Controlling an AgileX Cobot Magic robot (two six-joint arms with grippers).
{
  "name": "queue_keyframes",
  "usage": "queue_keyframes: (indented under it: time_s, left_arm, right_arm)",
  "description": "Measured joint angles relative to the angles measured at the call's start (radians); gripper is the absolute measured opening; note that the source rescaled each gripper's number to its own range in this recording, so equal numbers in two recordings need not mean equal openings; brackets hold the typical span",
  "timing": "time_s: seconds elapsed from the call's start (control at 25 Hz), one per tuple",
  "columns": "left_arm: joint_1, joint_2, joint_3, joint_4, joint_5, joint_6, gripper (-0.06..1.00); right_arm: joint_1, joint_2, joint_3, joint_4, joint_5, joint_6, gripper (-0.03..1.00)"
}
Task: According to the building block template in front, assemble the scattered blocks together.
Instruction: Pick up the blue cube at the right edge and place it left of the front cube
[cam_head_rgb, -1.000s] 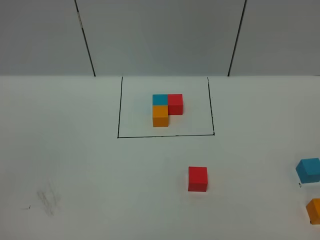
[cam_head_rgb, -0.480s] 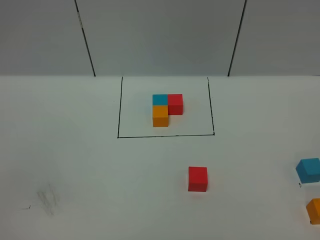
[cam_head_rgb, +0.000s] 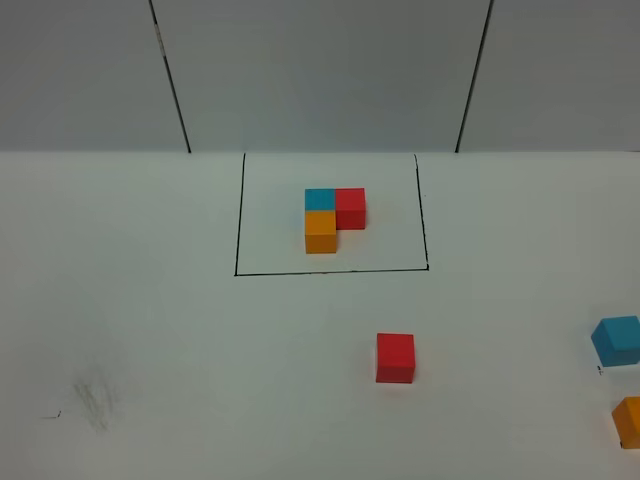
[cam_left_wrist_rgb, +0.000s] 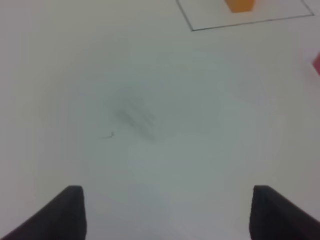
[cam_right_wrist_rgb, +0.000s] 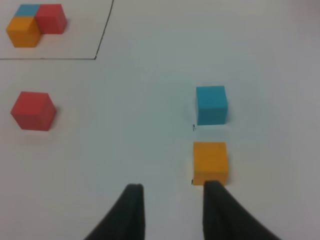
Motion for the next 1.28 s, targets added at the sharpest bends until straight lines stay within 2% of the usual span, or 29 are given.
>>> queue_keyframes:
  time_s: [0.24, 0.36, 1.28]
  left_arm:
    - [0.205, 0.000, 0.000, -0.001, 0.000, 0.000, 0.52]
    - [0.275, 0.000, 0.000, -0.001, 0.000, 0.000, 0.52]
    - [0.287, 0.000, 0.000, -0.003, 0.000, 0.000, 0.51]
  right_arm:
    - [0.000, 0.000, 0.000, 0.000, 0.000, 0.000, 0.00]
    - [0.000, 0.000, 0.000, 0.000, 0.000, 0.000, 0.00]
    - [0.000, 0.000, 0.000, 0.004, 0.000, 0.001, 0.00]
